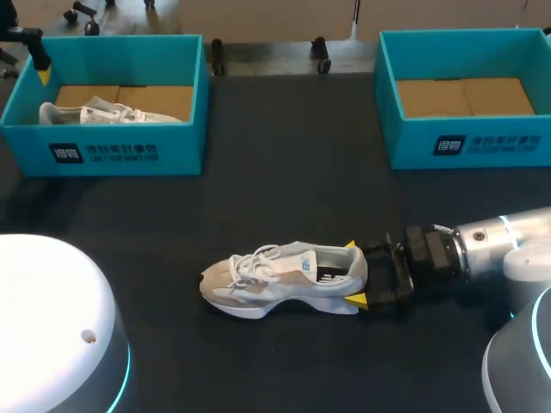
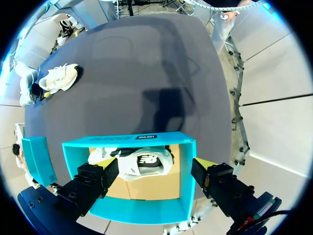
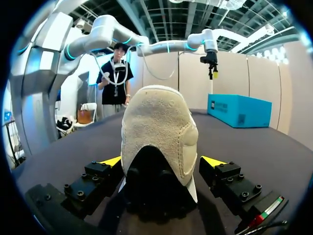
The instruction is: Take the shoe out of the shoebox, open the shoe tongue, remove and reinsert the insole, then place the shoe into the shoebox
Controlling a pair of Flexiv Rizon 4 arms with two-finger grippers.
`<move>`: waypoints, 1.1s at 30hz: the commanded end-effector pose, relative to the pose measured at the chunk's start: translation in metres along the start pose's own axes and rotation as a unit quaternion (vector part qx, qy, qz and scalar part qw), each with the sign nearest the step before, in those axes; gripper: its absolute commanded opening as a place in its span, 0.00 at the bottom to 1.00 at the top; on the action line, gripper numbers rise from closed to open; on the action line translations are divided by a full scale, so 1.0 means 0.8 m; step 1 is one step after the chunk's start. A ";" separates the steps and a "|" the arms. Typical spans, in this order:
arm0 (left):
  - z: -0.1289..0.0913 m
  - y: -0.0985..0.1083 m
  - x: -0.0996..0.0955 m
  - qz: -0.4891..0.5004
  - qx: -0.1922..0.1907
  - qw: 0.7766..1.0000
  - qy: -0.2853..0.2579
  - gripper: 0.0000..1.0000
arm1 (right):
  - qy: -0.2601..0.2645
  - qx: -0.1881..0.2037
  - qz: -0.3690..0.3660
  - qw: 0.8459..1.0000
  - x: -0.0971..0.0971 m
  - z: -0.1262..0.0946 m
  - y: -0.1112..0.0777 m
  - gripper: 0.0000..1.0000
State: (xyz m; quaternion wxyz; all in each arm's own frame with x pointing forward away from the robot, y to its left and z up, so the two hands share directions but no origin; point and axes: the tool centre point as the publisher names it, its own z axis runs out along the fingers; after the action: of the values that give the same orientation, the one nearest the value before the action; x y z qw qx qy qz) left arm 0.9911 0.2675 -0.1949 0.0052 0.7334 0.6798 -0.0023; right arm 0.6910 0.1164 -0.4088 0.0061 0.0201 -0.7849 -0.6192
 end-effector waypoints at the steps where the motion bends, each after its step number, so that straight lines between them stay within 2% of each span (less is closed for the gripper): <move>1: -0.001 -0.001 0.000 0.001 -0.001 1.000 0.001 1.00 | 0.003 0.000 0.000 1.000 -0.002 0.010 -0.003 1.00; 33: -0.001 -0.001 0.000 0.001 -0.001 1.000 0.001 1.00 | 0.005 0.010 -0.015 1.000 0.001 0.043 0.001 1.00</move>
State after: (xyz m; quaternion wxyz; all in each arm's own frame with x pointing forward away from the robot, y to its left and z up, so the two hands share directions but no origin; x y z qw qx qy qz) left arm 0.9911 0.2675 -0.1949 0.0052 0.7334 0.6798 -0.0022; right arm 0.6887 0.1450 -0.4148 -0.0006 0.0347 -0.7890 -0.6134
